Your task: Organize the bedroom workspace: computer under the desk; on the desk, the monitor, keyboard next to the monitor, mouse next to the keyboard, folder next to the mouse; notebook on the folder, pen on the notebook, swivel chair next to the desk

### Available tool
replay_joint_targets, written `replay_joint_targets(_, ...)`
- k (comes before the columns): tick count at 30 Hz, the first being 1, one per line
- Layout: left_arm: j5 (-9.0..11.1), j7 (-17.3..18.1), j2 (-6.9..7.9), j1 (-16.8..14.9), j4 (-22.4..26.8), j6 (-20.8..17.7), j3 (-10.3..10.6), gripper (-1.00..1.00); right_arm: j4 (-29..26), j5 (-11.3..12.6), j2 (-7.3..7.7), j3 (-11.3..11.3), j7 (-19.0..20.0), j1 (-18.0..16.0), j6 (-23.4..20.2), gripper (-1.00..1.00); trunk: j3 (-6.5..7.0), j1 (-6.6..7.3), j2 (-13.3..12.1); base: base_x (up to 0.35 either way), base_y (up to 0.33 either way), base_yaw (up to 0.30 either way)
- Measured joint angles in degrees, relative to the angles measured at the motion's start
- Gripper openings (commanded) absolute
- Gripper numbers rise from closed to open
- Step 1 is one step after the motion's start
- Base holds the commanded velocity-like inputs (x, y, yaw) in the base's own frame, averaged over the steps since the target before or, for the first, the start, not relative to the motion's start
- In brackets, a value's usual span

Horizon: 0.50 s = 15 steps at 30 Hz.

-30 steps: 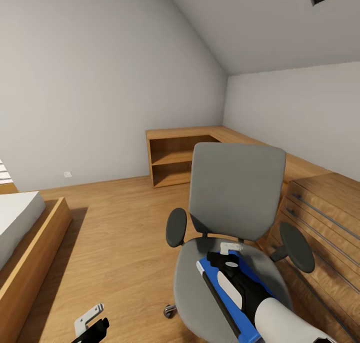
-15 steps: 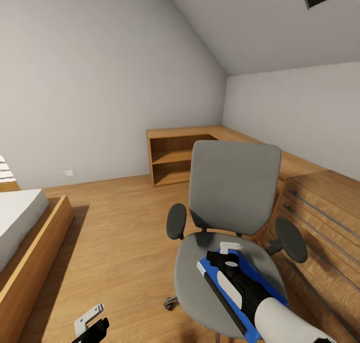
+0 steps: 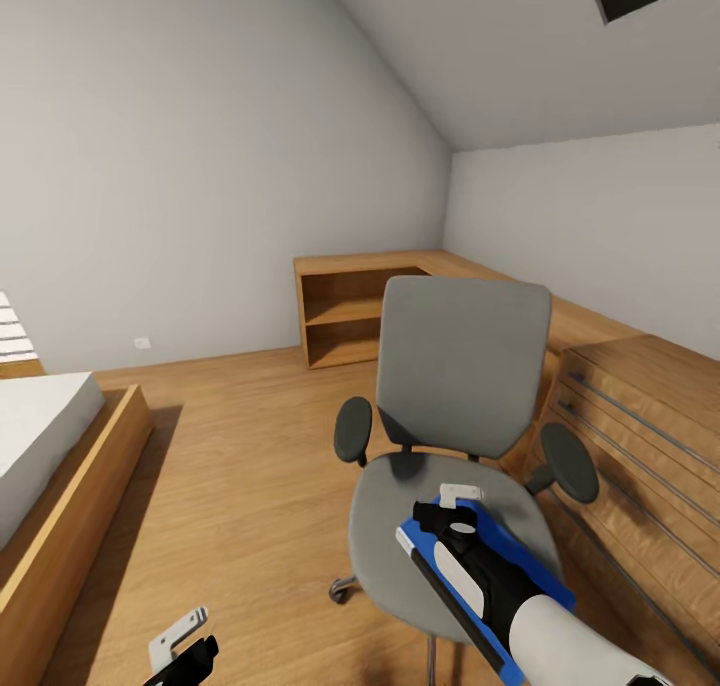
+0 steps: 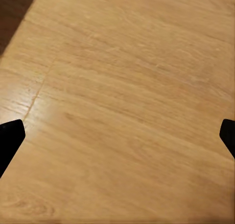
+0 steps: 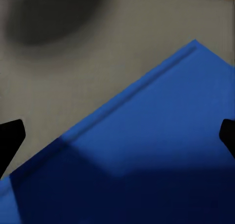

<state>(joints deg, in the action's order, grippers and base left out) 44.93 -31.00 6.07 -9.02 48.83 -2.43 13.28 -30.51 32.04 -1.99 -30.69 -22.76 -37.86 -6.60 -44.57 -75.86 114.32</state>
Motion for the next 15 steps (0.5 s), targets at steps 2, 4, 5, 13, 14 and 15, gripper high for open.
replay_joint_targets(2, 0.0, 0.0, 0.0, 0.0, 0.0, 0.0, 0.0, 1.0, 0.0, 0.0, 0.0, 0.0, 0.0, 0.0, 0.0, 1.0, 0.0, 0.0, 0.0, -0.018, 0.0, 0.0)
replay_joint_targets(4, 0.0, 0.0, 0.0, 0.0, 0.0, 0.0, 0.0, 1.0, 0.0, 0.0, 0.0, 0.0, 0.0, 0.0, 0.1, 1.0, 0.0, 0.0, 0.0, -0.01, 0.0, 0.0)
replay_joint_targets(5, 0.0, 0.0, 0.0, 0.0, 0.0, 0.0, 0.0, 1.0, 0.0, 0.0, 0.0, 0.0, 0.0, 0.0, 0.1, 1.0, 0.0, 0.0, 0.0, -0.006, 0.0, 0.0)
replay_joint_targets(13, 0.0, 0.1, 0.0, 0.0, 0.0, 0.0, 0.0, 1.0, 0.4, 0.2, -0.01, 0.0, 0.0, 0.0, 0.1, 1.0, 0.18, 0.22, -0.4, -0.002, 0.0, 0.0)
replay_joint_targets(14, 0.0, 0.1, 0.0, 0.0, 0.0, 0.0, 0.0, 1.0, 0.5, 0.7, 0.01, 0.1, 0.0, 0.0, 0.1, 1.0, 0.34, 0.43, -0.8, 0.0, 0.0, 0.0)
replay_joint_targets(15, 0.0, 0.0, 0.0, 0.0, 0.0, 0.0, 0.0, 1.0, 0.5, 0.7, 0.01, 0.1, 0.0, 0.0, 0.1, 1.0, 0.52, 0.65, -1.2, 0.0, 0.0, 0.0)
